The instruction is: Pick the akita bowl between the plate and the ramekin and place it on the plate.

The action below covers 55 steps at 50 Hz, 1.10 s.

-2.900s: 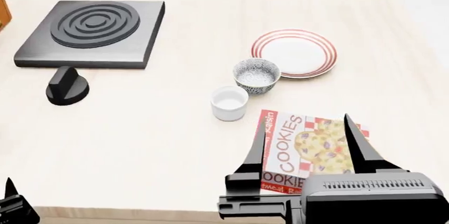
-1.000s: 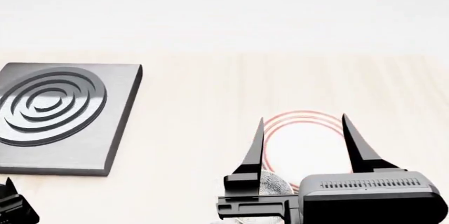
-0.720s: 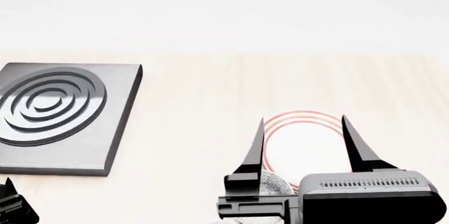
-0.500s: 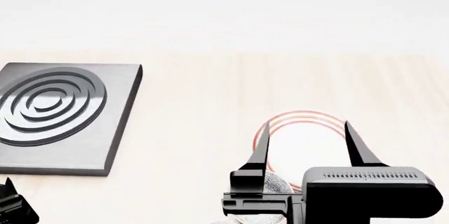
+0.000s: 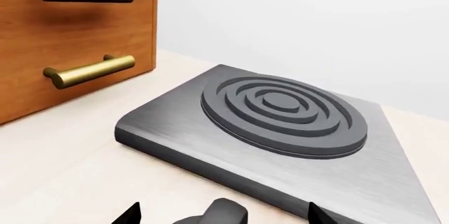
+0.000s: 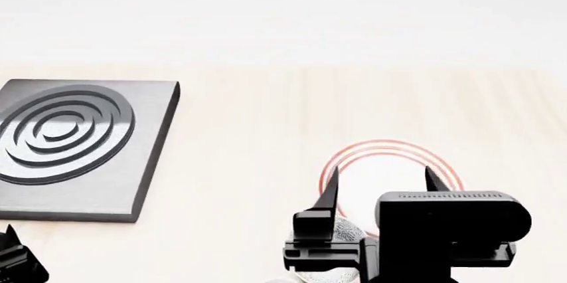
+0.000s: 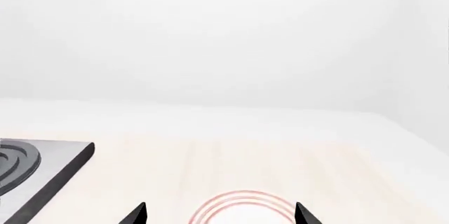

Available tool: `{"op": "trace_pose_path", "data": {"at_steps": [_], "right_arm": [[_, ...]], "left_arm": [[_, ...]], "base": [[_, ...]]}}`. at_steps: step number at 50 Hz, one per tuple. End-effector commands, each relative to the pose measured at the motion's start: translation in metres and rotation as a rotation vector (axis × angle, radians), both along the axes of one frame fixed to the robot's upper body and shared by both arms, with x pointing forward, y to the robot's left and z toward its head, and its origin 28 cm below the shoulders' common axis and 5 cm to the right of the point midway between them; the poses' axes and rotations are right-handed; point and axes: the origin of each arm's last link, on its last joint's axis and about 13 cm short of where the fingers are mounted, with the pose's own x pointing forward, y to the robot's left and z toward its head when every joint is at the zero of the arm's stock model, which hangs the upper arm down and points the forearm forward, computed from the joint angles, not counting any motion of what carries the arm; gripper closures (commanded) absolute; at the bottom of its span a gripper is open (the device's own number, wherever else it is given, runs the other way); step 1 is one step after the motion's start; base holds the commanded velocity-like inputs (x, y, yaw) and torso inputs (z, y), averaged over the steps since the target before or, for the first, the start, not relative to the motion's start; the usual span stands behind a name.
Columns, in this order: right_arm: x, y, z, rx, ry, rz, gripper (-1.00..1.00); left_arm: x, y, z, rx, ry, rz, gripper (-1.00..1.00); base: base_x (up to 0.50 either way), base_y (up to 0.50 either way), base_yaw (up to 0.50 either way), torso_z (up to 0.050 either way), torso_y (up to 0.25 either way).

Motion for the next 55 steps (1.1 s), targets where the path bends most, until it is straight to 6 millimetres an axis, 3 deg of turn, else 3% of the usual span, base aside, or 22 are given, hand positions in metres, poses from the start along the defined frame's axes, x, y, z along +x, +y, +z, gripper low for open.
{"op": "trace_pose_path", "data": {"at_steps": [1,10,17,39,55], "right_arm": [[0.009,-0.002,-0.004,-0.08,0.076,-0.005,-1.0],[0.014,-0.003,-0.009,0.057,0.186,0.016,-1.0],[0.012,-0.002,-0.007,-0.009,0.24,0.034,-1.0],[0.027,-0.012,-0.004,0.136,0.369,-0.013,-1.0],[0.036,-0.012,-0.011,0.069,0.443,0.005,-1.0]], "left_arm": [[0.0,0.0,0.0,-0.005,0.0,0.006,-1.0],[0.0,0.0,0.0,-0.005,0.001,0.006,-1.0],[0.001,0.001,-0.001,-0.005,0.002,0.006,-1.0],[0.0,0.0,0.0,-0.005,0.005,0.008,-1.0],[0.001,0.0,0.0,-0.005,0.005,0.009,-1.0]], "base": [[0.0,0.0,0.0,0.0,0.0],[0.0,0.0,0.0,0.0,0.0],[0.0,0.0,0.0,0.0,0.0],[0.0,0.0,0.0,0.0,0.0],[0.0,0.0,0.0,0.0,0.0]]}}
